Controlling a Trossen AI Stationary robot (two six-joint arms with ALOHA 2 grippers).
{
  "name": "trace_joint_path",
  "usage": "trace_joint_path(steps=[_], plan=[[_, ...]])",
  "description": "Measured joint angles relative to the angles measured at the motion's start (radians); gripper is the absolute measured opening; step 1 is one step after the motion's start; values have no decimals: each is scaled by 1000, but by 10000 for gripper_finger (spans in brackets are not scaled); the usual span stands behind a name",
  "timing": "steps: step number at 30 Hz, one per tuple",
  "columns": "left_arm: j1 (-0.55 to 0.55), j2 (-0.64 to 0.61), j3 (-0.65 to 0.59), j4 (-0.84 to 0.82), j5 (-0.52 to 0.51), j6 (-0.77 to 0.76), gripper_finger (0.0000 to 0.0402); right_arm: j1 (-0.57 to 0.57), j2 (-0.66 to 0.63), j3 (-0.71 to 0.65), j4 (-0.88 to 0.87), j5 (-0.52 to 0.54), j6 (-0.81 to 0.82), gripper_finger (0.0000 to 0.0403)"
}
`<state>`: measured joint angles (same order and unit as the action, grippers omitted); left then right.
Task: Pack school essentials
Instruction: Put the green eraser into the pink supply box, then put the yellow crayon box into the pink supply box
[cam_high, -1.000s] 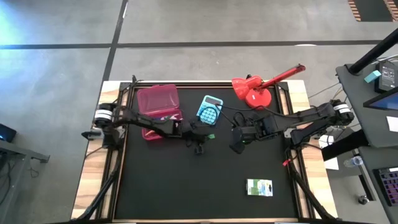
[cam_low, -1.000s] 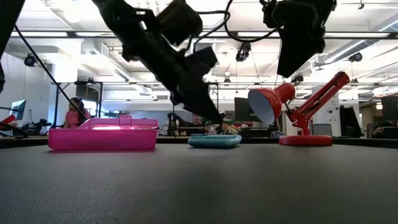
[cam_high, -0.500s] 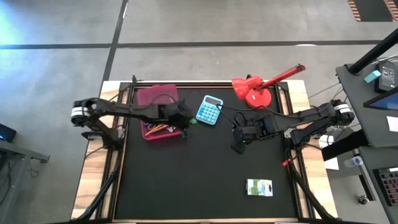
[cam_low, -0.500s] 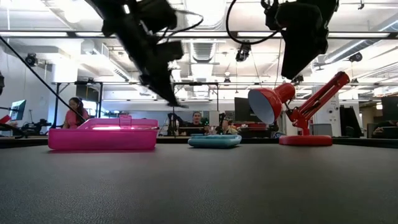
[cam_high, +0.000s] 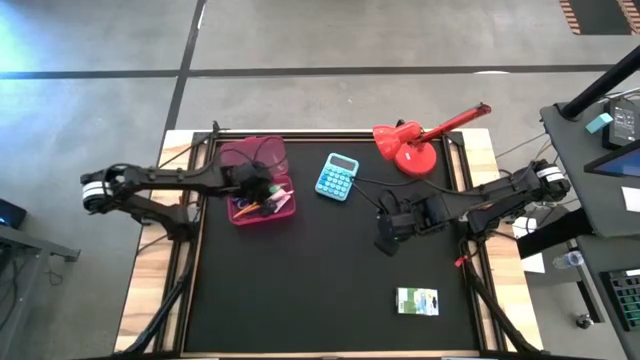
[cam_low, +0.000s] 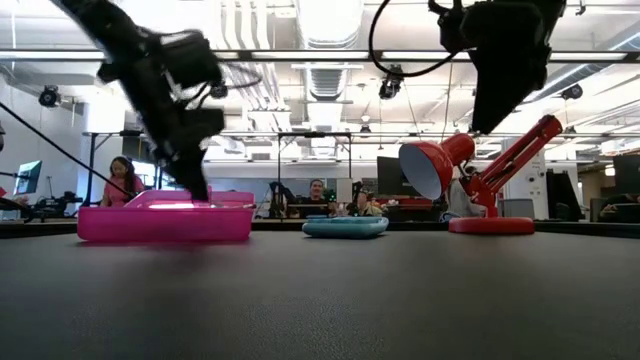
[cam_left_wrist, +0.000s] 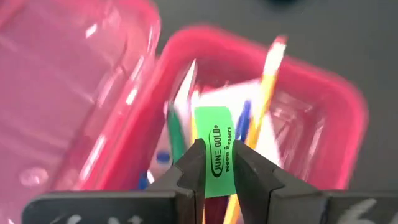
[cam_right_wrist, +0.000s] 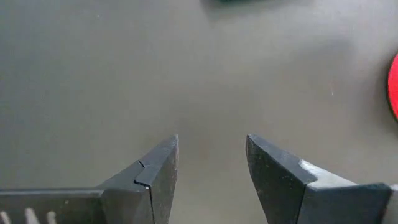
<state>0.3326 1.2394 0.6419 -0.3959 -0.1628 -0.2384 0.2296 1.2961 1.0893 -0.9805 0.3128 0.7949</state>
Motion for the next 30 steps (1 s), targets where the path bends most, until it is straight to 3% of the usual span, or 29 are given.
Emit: trace_joint_path(steps=[8, 18, 30], plan=[[0, -32, -143, 102, -1, -158, 47, 17, 0, -11, -9, -2, 80, 178], [-1, -31, -148, 126, -3, -203, 51, 17, 0, -11, -10, -65, 191, 178], [-1, -32, -105, 125, -3, -201, 185, 17, 0, 28, -24, -186, 236, 178]])
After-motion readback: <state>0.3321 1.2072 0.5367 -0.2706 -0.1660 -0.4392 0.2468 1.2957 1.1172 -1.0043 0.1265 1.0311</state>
